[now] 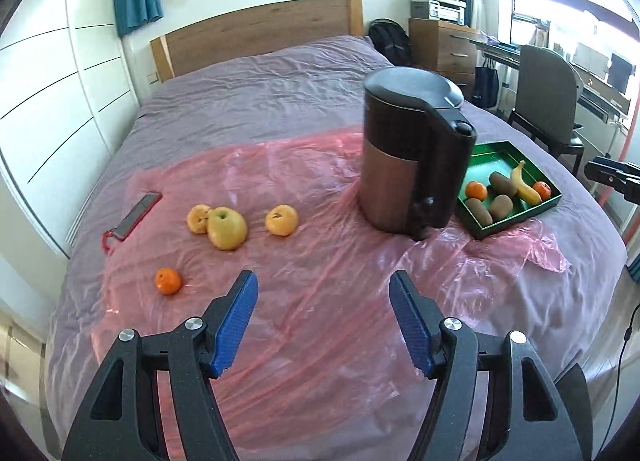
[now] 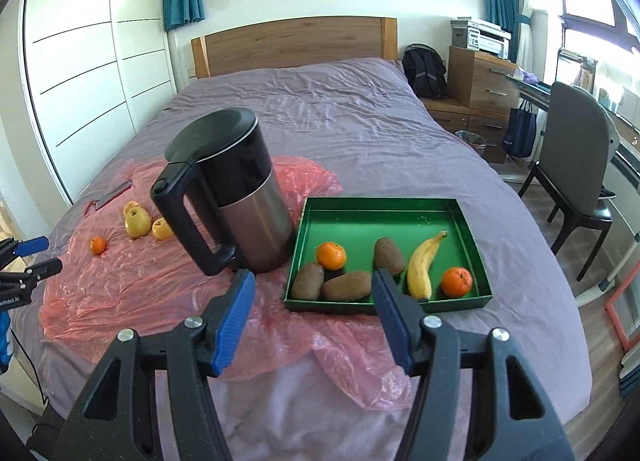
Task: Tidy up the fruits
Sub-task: 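Withdraw both tools from the tray back toward the fruit on the sheet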
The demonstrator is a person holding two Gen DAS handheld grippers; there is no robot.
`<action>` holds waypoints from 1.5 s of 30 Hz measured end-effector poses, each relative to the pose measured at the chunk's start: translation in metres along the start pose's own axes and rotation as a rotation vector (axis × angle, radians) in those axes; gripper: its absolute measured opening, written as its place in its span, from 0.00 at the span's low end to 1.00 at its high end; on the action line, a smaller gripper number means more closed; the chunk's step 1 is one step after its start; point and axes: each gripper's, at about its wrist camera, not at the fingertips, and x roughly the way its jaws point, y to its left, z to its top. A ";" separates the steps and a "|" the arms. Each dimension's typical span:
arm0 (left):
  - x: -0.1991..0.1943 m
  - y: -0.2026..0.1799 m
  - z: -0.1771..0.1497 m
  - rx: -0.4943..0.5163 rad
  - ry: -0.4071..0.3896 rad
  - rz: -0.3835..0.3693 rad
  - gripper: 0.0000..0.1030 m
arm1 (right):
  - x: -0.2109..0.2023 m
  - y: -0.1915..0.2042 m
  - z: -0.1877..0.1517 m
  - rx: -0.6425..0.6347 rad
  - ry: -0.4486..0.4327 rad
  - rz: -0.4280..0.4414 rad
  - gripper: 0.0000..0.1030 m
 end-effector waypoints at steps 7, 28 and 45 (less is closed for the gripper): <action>-0.035 0.057 -0.039 -0.025 -0.049 0.106 0.63 | -0.010 0.044 -0.018 -0.069 -0.001 0.040 0.72; -0.091 0.213 -0.142 -0.161 -0.054 0.323 0.71 | 0.032 0.215 -0.046 -0.266 0.103 0.229 0.74; -0.059 0.251 -0.158 -0.244 -0.031 0.284 0.71 | 0.082 0.285 -0.044 -0.367 0.192 0.239 0.76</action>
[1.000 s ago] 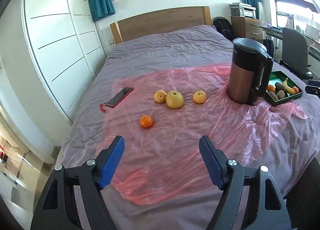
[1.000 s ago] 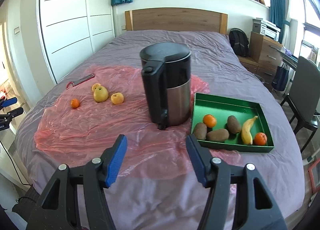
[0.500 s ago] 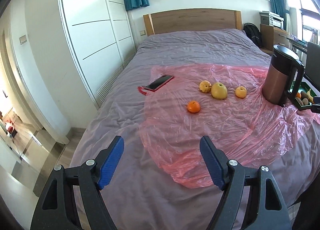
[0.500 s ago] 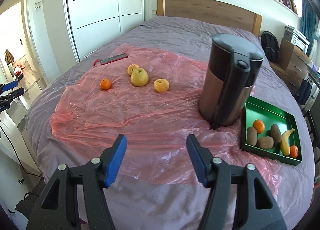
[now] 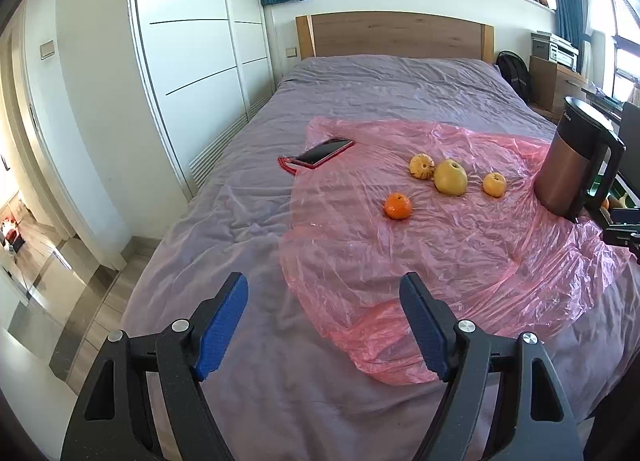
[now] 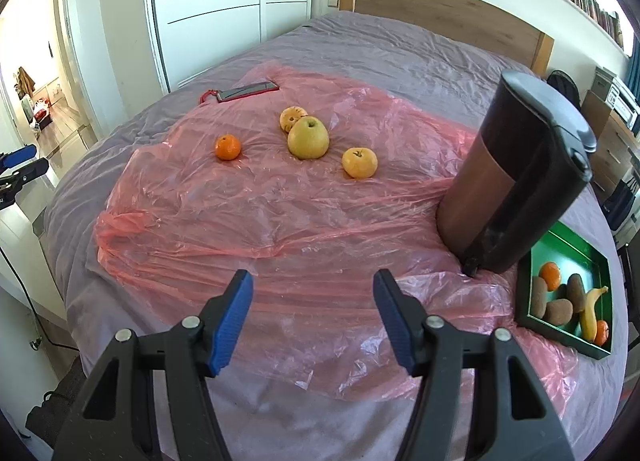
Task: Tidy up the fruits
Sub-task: 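Withdraw both tools from the tray back toward the fruit on the sheet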
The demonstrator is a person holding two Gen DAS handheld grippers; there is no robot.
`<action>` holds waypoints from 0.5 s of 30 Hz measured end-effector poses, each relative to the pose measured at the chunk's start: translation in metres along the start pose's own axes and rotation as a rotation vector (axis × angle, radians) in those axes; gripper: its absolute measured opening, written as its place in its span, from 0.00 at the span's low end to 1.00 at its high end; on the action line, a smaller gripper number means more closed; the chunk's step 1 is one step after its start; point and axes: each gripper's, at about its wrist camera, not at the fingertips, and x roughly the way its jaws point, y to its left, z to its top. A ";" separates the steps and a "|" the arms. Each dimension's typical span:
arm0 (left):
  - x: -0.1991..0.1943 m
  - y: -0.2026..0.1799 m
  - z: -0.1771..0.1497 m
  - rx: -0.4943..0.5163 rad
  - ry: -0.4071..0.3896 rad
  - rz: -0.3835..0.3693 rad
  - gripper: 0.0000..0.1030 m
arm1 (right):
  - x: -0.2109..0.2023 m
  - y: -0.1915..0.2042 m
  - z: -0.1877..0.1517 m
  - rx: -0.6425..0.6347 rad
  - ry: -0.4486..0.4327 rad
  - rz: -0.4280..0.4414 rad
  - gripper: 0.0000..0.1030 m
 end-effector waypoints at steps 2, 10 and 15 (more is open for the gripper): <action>0.009 -0.001 0.003 -0.006 0.011 -0.008 0.71 | 0.008 0.003 0.006 -0.007 0.002 0.005 0.76; 0.052 -0.019 0.012 -0.002 0.070 -0.052 0.71 | 0.047 0.005 0.029 -0.020 0.016 0.031 0.76; 0.093 -0.036 0.025 -0.010 0.115 -0.088 0.71 | 0.081 -0.003 0.049 -0.010 0.022 0.042 0.76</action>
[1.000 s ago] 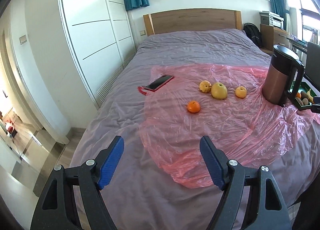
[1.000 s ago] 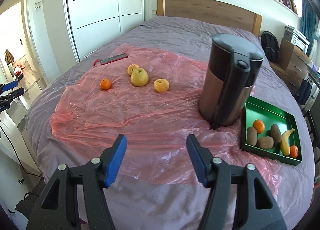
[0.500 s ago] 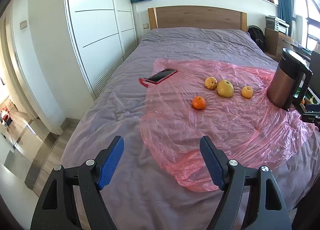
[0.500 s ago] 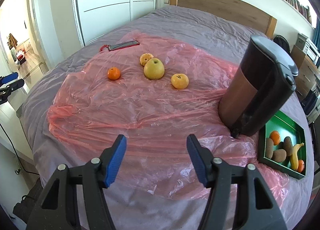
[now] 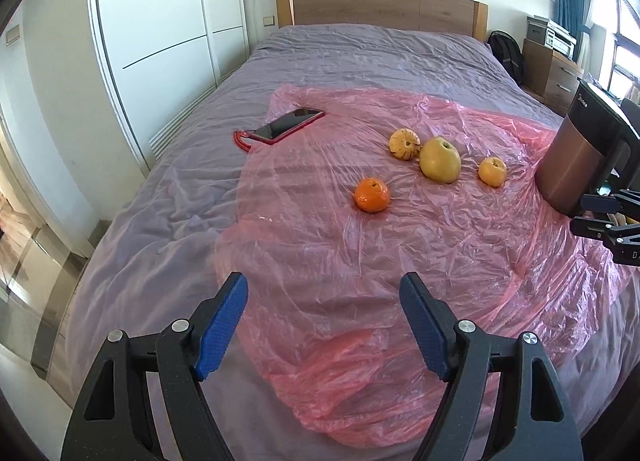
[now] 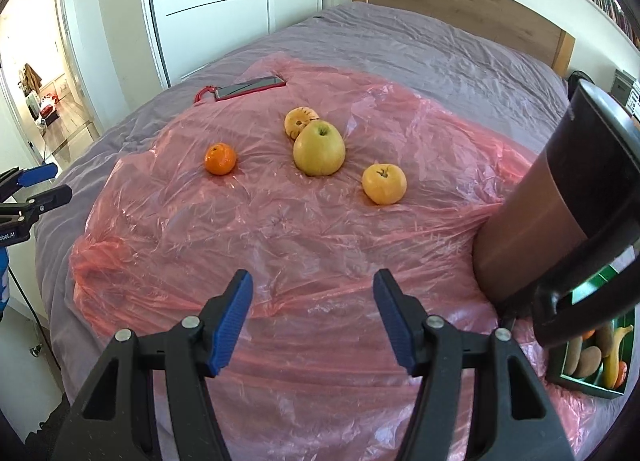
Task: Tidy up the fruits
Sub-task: 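Withdraw both tools from the tray back toward the fruit on the sheet, then grasp the second mandarin with the left tool while the right tool grasps the large yellow apple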
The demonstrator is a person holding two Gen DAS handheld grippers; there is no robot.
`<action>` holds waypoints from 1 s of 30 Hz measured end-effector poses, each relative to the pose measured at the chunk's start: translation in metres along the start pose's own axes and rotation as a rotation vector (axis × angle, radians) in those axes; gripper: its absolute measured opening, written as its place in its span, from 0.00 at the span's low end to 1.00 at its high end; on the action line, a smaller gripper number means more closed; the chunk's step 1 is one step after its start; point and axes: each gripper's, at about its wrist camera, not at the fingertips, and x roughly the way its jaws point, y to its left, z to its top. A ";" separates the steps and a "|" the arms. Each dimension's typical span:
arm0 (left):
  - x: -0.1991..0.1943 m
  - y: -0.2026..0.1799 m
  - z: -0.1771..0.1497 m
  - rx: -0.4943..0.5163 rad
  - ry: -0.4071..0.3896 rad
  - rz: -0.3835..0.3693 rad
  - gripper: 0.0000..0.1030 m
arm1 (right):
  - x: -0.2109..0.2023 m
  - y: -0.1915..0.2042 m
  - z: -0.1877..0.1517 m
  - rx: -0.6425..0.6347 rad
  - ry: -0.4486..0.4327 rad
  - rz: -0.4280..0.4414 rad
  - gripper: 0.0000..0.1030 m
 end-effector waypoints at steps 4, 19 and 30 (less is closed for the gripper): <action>0.029 -0.011 0.018 -0.008 0.016 -0.032 0.71 | 0.024 -0.010 0.019 0.024 -0.009 0.020 0.76; 0.138 -0.030 0.069 -0.042 0.079 -0.086 0.71 | 0.128 -0.017 0.084 0.060 -0.050 0.106 0.87; 0.187 -0.036 0.071 -0.070 0.096 -0.084 0.71 | 0.190 -0.024 0.107 0.092 -0.070 0.090 1.00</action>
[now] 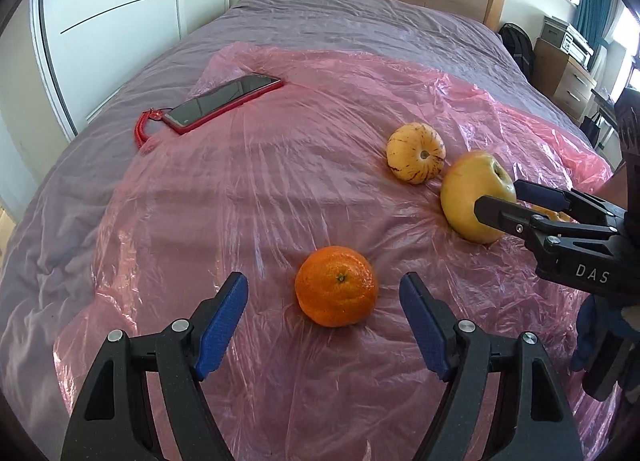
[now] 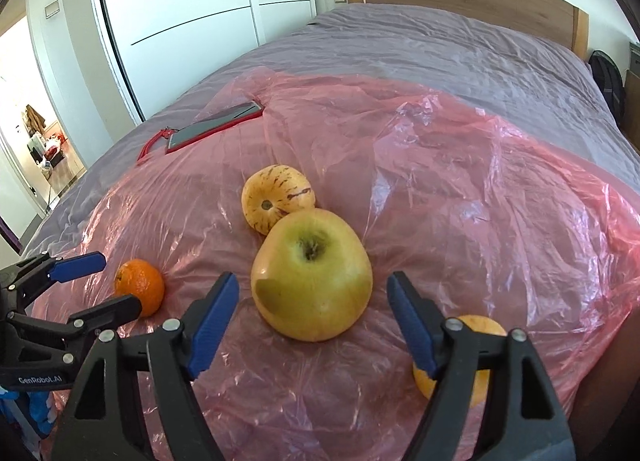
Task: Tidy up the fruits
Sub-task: 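Grasp the second mandarin with the left tool while the right tool grasps the large yellow apple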
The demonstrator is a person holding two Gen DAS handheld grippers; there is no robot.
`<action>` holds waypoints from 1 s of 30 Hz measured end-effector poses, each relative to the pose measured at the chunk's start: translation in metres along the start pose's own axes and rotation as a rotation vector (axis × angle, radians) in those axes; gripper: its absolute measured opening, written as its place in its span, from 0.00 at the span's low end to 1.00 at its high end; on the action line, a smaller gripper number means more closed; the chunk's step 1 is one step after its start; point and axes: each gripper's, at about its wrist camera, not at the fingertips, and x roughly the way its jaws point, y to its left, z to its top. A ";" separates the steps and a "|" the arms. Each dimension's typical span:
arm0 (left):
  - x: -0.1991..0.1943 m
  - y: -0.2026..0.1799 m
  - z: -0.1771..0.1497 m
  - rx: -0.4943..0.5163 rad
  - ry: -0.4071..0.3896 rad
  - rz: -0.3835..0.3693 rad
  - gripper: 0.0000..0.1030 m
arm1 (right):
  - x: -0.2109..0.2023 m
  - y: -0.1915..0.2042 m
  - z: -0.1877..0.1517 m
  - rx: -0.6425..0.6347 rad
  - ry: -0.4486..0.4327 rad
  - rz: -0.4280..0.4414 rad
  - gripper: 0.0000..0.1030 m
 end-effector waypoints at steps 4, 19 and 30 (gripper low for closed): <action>0.013 0.001 -0.004 -0.008 0.013 -0.007 0.70 | 0.015 0.000 -0.001 0.000 0.007 0.000 1.00; 0.025 -0.008 -0.009 0.036 0.000 0.002 0.40 | 0.035 0.016 -0.007 -0.096 0.033 -0.071 0.92; 0.005 -0.011 -0.001 0.032 -0.019 0.027 0.39 | 0.016 0.001 0.005 -0.012 0.056 0.023 0.91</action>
